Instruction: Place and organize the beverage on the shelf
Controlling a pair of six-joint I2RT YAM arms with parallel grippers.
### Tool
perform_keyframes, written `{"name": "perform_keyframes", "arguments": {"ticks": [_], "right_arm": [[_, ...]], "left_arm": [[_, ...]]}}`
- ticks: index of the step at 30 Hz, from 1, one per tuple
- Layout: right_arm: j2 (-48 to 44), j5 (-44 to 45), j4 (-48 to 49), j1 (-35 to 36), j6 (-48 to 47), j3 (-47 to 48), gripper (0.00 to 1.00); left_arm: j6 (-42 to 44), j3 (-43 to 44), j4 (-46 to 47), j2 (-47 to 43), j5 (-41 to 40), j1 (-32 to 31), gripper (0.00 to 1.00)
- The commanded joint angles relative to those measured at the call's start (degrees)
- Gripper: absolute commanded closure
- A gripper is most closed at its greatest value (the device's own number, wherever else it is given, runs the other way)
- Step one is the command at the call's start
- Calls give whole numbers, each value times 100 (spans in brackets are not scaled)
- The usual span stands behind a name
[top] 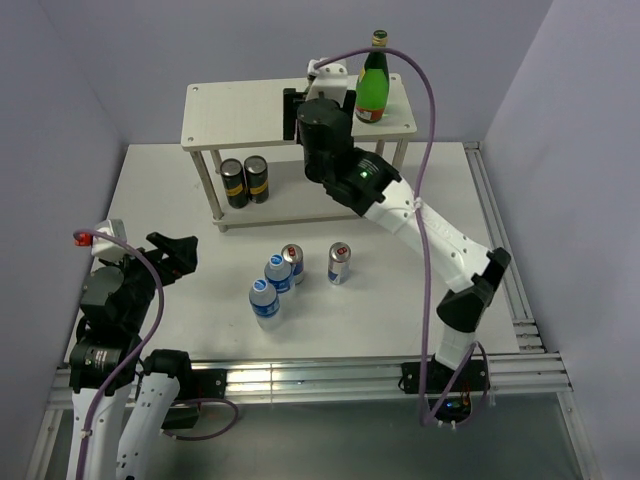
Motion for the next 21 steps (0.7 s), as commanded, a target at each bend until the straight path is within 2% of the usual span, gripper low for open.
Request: {"name": "perform_keyframes", "arguments": {"ticks": [1,8,15,21], "right_arm": [[226,-233,205,-298,-198,730,100],[693,-260,107,-703,-277,1337,100],[842,-321,125,-976,-180,1285,100],[878,-383,300,-1178,-40,881,100]], "left_arm": [[85,-30,267,-139,11,42,1],[85,-39,276,-157,11,42,0],[85,-39,276,-166,11,42,1],[85,-47,285,-166,38,42,1]]}}
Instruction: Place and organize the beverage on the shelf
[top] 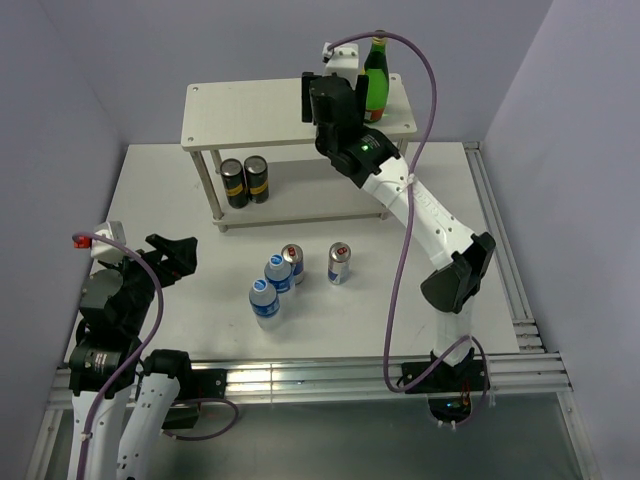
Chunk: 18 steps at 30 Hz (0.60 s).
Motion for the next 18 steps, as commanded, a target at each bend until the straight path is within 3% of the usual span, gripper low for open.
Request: {"name": "perform_keyframes", "arguments": {"ticks": [1,7,8,12,18], "right_arm": [[-58,-24,685,-138,133,0,100],[74,-218,659,-261,309,-88,100],[74,-218,668,-252,318,-106,96],[39,-270,703,-261,362,-238,47],[-40,-297,738,-261,397,-457,12]], "left_arm": [[85,-23,285,-61,38,42,1],[85,-15,285,-61,38,42,1],[85,-15,293,-52,29,42,1],[85,-15,285,-52,29,42,1],[85,-15,267,-61,20,42,1]]}}
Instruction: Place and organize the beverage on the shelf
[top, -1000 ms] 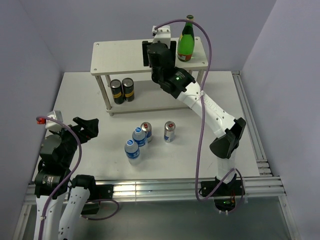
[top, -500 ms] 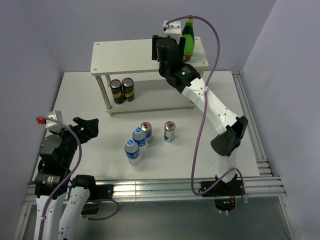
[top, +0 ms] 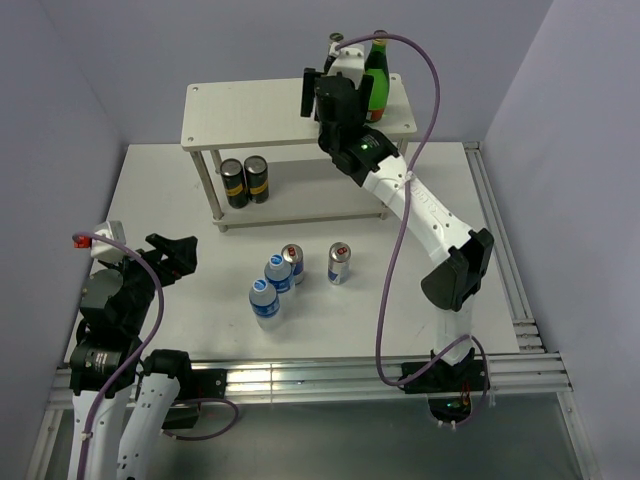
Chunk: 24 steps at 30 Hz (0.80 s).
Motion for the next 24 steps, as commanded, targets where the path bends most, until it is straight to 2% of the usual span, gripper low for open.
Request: {"name": "perform_keyframes", "arguments": {"ticks": [1,3,15,24], "right_arm": [[-121,-117,111,-16,178,-187,5],[-191,-179,119,-25,196,-292,0],[-999,-575,313,98,249,-1320,0],[-1834,-452,129,598,381,-2101,0]], "left_arm": [[85,14,208,-61,20,40,1],[85,14,208,-61,20,40,1],[85,5,217,-87,38,57,1],[85,14,217,-78,38,75,1]]}}
